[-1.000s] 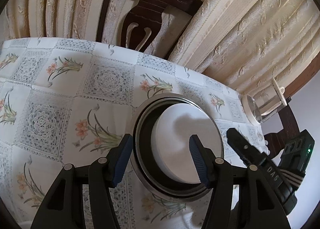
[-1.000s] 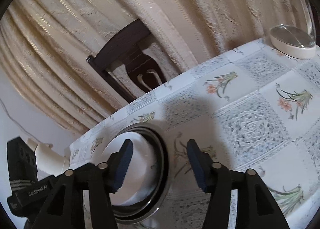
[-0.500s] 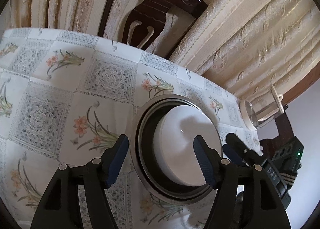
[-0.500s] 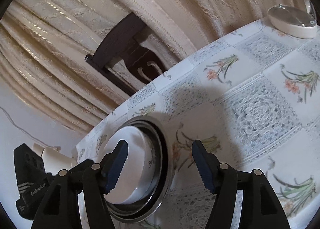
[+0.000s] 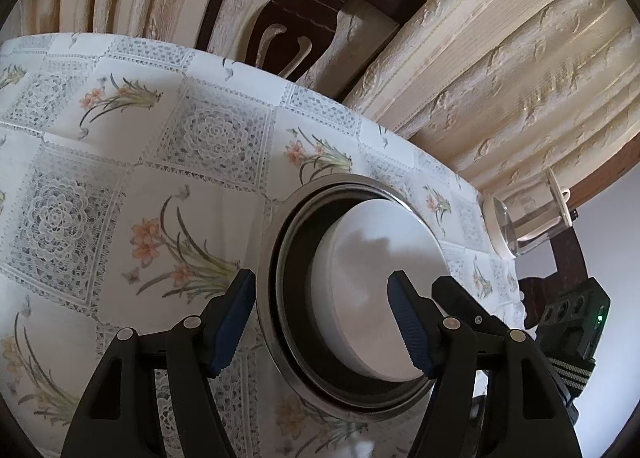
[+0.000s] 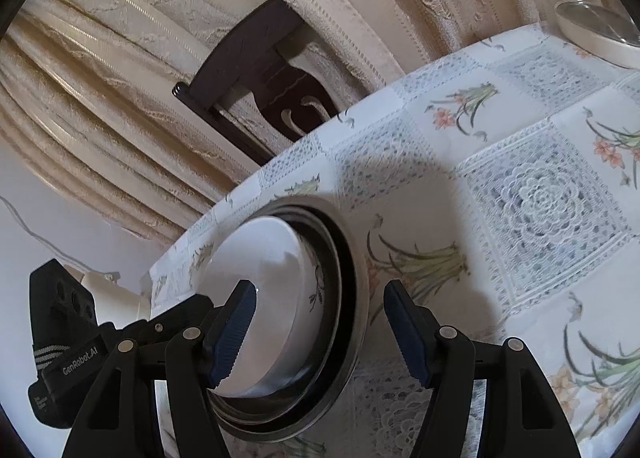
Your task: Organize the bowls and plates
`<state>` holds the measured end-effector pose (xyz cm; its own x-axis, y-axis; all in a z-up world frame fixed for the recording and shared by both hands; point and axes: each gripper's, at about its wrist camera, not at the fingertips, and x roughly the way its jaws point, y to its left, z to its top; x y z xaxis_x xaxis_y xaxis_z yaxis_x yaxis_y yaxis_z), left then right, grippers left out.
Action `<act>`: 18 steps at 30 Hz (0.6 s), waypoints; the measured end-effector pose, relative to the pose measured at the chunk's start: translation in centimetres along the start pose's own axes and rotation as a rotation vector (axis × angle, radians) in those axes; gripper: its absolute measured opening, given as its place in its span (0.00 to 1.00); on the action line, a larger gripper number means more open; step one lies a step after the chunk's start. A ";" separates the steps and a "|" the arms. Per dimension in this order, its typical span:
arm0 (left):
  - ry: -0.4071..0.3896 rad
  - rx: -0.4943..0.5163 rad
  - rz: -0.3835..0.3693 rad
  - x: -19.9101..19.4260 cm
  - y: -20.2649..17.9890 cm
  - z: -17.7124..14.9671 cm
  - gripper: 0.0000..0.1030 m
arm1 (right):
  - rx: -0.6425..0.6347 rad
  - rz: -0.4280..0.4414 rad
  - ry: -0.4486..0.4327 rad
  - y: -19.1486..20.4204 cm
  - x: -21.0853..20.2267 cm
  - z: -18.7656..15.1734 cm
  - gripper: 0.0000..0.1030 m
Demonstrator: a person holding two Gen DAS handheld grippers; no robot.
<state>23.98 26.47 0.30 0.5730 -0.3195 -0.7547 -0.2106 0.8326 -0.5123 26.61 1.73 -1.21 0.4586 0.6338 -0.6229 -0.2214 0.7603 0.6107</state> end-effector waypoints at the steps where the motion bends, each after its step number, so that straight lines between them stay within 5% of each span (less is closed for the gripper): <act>1: 0.002 0.002 0.000 0.1 0.0 0.0 0.67 | -0.001 0.000 0.007 0.0 0.2 -0.1 0.68; 7: -0.001 0.026 0.009 0.4 -0.1 -0.2 0.67 | 0.000 -0.009 0.036 -0.2 1.1 -0.7 0.67; 10: 0.008 0.048 0.009 0.7 -0.4 -0.5 0.65 | -0.009 -0.014 0.046 -0.3 1.3 -0.9 0.52; 18: 0.005 0.061 0.003 0.7 -0.8 -1.0 0.62 | -0.026 -0.026 0.041 -0.1 1.3 -1.0 0.48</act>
<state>23.81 25.11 -0.24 0.5686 -0.3195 -0.7580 -0.1630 0.8595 -0.4845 26.34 2.59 -2.55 0.4287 0.6188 -0.6582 -0.2325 0.7796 0.5815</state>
